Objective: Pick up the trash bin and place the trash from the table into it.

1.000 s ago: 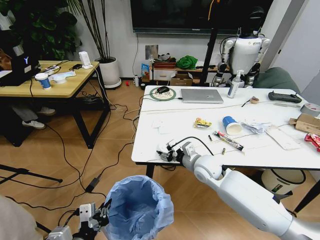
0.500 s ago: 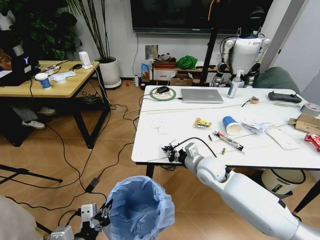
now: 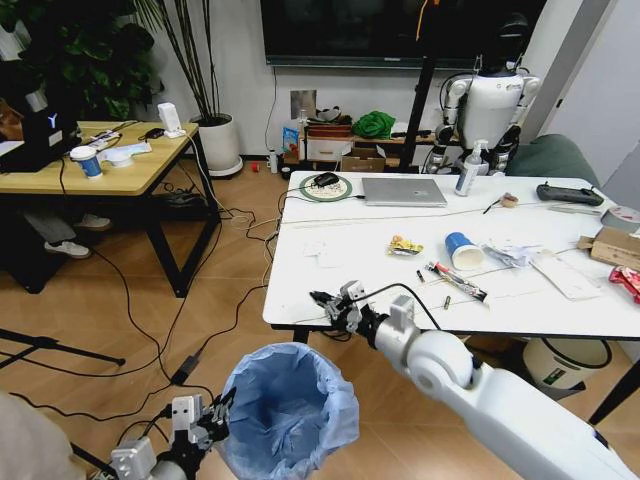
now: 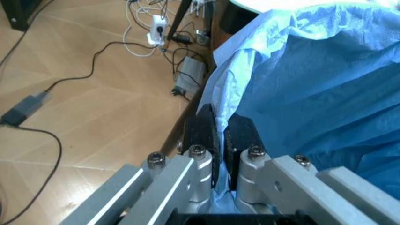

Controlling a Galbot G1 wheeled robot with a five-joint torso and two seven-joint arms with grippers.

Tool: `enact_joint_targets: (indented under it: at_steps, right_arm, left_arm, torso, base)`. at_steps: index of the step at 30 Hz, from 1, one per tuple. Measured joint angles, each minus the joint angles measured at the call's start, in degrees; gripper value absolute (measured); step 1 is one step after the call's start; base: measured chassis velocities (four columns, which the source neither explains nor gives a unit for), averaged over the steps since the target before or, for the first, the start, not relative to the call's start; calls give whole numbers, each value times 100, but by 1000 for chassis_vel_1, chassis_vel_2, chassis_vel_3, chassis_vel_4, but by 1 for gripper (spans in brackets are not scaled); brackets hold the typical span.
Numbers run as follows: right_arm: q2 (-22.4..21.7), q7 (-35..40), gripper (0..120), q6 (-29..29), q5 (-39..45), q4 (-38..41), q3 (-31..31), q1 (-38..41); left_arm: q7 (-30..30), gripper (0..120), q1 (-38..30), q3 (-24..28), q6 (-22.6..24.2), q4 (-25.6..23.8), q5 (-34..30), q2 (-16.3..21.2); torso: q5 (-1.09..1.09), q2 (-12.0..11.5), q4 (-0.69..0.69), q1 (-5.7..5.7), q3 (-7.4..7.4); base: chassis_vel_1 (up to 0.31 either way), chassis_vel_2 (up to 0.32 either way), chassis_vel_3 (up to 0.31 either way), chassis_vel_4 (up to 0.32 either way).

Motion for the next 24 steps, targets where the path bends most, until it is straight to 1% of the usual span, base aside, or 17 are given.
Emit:
enact_joint_targets:
  at_steps: [3, 4, 6, 10, 18, 19, 20, 21, 23, 24]
  right_arm:
    - [-336, -424, 0, 167, -51, 487, 131, -275]
    - [-336, -424, 0, 167, -51, 487, 131, -275]
    - [-570, -629, 0, 294, -160, 701, 140, -422]
    - [-905, -863, 0, 511, -600, 815, -90, -637]
    - [-992, -1077, 0, 623, -1061, 648, -361, -610]
    - [-983, -1084, 2, 635, -1109, 605, -397, -569]
    - [-978, -1081, 7, 637, -1133, 586, -428, -561]
    - [-971, -1080, 8, 648, -1180, 565, -447, -564]
    - [-938, -1078, 18, 690, -1328, 480, -440, -613]
    - [-938, -1078, 18, 690, -1328, 480, -440, -613]
  left_arm:
    - [7, 0, -81, 27, 10, 22, -61, 24]
    - [7, 0, -81, 27, 10, 22, -61, 24]
    - [8, 0, -121, 33, 18, 24, -96, 25]
    - [2, 0, -187, 47, 49, 21, -177, 0]
    - [23, 0, -197, 2, 50, 10, -219, -33]
    - [23, 0, -194, -8, 49, 2, -229, -39]
    - [23, 0, -193, -19, 48, -9, -234, -49]
    - [23, 0, -193, -24, 46, -15, -235, -60]
    - [23, 0, -178, -31, 35, -15, -236, -84]
    - [23, 0, -178, -31, 35, -15, -236, -84]
  torso:
    - [0, 0, 0, 0, 0]
    - [0, 0, 0, 0, 0]
    - [0, 0, 0, 0, 0]
    - [0, 0, -1, 0, 0]
    - [1, 0, 0, 0, 0]
    - [1, 0, 1, 0, 0]
    - [0, 0, 1, 0, 0]
    - [0, 0, 1, 0, 0]
    - [0, 0, 1, 0, 0]
    - [0, 0, 1, 0, 0]
  base:
    - [0, 0, 0, 0]
    - [0, 0, 0, 0]
    - [0, 0, 0, 0]
    - [0, 0, 0, 0]
    - [0, 0, 0, 0]
    - [0, 0, 0, 0]
    - [0, 0, 0, 0]
    - [0, 0, 0, 0]
    - [0, 0, 0, 0]
    - [0, 0, 0, 0]
